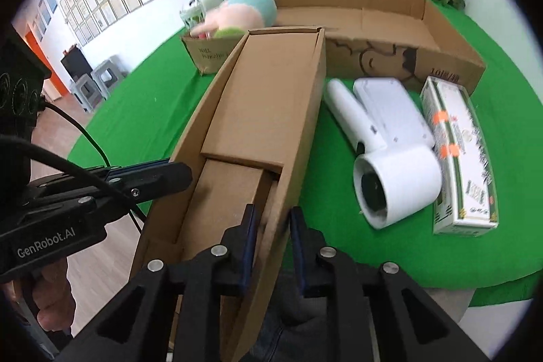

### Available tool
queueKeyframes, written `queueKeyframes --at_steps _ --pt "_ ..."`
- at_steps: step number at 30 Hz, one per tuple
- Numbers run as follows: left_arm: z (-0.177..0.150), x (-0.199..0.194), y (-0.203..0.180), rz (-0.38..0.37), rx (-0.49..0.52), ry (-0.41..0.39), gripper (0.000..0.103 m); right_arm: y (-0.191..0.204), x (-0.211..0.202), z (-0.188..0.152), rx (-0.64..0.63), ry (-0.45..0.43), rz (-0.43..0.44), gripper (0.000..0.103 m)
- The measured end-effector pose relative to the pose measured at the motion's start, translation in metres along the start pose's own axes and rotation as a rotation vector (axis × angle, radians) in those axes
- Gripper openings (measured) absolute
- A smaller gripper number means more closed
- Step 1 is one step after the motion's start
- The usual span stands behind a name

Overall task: Organize objects
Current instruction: 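Lift the narrow box with the right tool and carry it over the large box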

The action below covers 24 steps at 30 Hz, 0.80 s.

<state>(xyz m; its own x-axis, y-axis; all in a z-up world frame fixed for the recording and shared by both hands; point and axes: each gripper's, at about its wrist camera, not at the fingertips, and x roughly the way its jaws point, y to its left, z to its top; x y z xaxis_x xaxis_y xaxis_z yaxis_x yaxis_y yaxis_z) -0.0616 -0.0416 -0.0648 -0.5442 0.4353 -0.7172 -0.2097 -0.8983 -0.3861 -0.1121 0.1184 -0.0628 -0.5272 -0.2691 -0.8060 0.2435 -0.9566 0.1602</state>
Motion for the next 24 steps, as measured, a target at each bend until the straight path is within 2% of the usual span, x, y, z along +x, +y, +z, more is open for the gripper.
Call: queueKeyframes --at_steps 8,14,19,24 --pt "0.04 -0.032 -0.033 0.028 0.103 -0.156 0.009 0.0 -0.03 0.032 -0.023 -0.202 -0.051 0.015" --pt "0.089 -0.044 -0.055 0.061 0.165 -0.265 0.009 -0.011 -0.036 0.077 -0.037 -0.324 -0.076 0.014" --pt "0.14 -0.047 -0.069 0.064 0.214 -0.32 0.009 -0.023 -0.043 0.118 -0.026 -0.41 -0.095 0.012" --pt "0.193 -0.043 -0.074 0.069 0.249 -0.342 0.009 -0.034 -0.043 0.154 -0.014 -0.45 -0.098 0.012"
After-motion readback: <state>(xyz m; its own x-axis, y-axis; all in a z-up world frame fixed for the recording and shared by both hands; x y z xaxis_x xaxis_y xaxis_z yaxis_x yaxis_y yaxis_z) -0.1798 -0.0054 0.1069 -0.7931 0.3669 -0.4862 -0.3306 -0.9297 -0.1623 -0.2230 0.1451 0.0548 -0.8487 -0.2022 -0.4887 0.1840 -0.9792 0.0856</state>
